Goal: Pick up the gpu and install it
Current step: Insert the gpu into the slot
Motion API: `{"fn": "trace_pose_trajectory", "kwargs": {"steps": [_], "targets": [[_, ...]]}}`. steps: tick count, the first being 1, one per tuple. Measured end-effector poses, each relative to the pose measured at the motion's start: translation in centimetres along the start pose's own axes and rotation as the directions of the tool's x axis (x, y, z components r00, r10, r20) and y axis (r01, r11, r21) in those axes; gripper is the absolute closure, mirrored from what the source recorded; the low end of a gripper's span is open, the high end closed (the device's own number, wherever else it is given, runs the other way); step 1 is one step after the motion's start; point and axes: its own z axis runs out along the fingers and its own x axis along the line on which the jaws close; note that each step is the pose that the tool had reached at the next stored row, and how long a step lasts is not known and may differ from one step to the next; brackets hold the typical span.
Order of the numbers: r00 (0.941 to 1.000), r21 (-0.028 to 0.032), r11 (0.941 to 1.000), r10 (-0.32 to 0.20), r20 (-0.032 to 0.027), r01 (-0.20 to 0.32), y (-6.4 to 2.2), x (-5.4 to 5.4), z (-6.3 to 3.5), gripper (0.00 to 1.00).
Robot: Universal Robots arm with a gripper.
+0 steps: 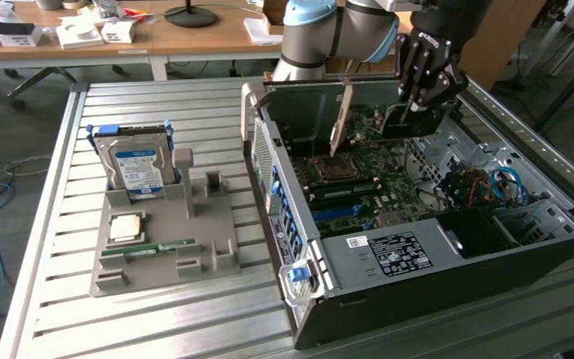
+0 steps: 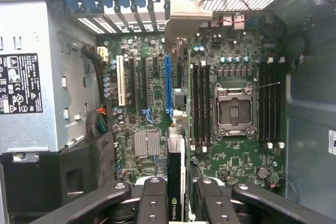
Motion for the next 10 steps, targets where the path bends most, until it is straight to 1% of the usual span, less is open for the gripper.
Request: {"fn": "trace_pose_trajectory", "kwargs": {"steps": [10], "targets": [[1.0,0.0003,1.0,0.0,0.0001,0.0,0.03,-0.01,0.6,0.74]]}}
